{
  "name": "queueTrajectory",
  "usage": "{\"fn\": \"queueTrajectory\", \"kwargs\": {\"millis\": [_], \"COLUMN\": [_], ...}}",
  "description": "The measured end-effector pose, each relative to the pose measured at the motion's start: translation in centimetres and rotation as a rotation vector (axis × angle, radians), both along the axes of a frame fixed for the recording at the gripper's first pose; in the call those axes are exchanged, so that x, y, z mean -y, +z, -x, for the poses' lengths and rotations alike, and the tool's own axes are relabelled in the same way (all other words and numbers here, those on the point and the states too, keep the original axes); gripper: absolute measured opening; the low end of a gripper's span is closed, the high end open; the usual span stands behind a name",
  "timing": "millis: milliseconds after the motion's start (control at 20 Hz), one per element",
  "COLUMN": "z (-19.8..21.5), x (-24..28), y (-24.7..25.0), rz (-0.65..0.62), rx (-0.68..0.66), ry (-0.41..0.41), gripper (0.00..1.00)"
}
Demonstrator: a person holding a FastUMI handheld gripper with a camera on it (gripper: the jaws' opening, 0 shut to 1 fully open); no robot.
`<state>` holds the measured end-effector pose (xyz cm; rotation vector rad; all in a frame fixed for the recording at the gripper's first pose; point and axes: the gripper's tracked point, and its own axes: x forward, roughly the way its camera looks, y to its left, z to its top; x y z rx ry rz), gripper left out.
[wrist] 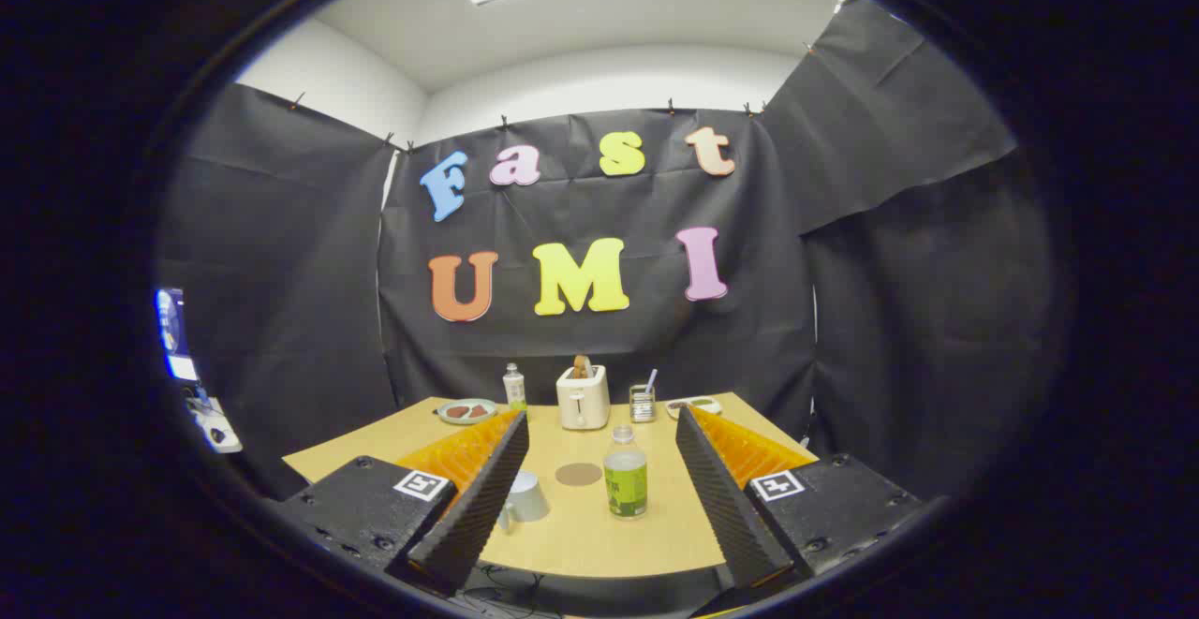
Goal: Take the bottle from table, then pour the juice into the cup, finally place the bottle on the coaster
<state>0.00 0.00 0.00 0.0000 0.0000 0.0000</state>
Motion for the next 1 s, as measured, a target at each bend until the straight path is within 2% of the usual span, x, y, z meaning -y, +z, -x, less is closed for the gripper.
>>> {"fn": "queueTrajectory", "kwargs": {"millis": [150, 400, 1000], "z": [-0.2, -0.3, -1.7], "x": [0.3, 0.0, 0.5], "y": [-0.1, -0.5, -2.1], "rz": [-0.002, 0.063, 0.072], "rx": [0.000, 0.000, -0.026], "ry": [-0.002, -0.019, -0.029], "gripper": [1.00, 1.00, 1.00]}}
